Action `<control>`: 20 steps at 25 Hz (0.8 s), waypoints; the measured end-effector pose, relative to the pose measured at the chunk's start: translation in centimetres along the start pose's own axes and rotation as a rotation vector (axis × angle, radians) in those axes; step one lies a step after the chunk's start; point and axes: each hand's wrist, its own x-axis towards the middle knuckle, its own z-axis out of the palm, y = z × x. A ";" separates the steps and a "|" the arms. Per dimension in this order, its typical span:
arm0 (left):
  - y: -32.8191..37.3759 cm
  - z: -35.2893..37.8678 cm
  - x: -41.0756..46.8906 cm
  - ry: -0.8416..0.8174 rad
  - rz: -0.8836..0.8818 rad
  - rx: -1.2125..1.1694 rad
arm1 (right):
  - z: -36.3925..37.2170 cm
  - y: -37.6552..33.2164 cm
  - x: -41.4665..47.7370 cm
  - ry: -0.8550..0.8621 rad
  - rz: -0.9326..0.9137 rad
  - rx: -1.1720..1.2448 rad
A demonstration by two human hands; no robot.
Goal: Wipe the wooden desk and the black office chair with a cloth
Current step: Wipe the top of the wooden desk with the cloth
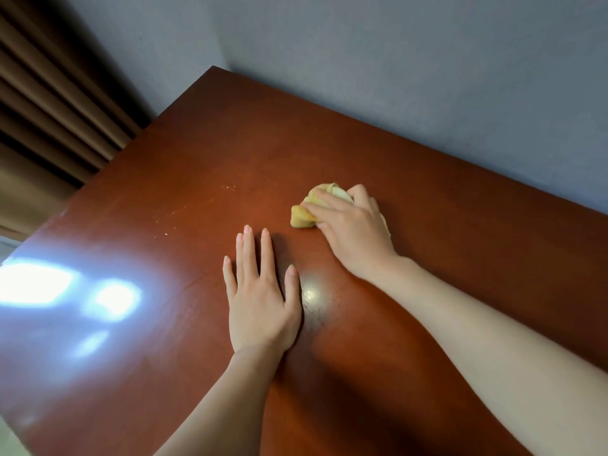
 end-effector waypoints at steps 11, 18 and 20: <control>0.0 -0.3 -0.4 0.013 0.032 -0.041 | -4.5 1.7 -13.2 -0.150 -0.302 0.095; -0.1 -0.3 -0.5 -0.016 0.018 -0.037 | -7.1 8.8 -10.9 -0.057 -0.024 -0.010; -0.2 -0.7 -0.1 -0.093 0.020 -0.131 | -6.5 9.8 -8.6 -0.001 0.074 -0.043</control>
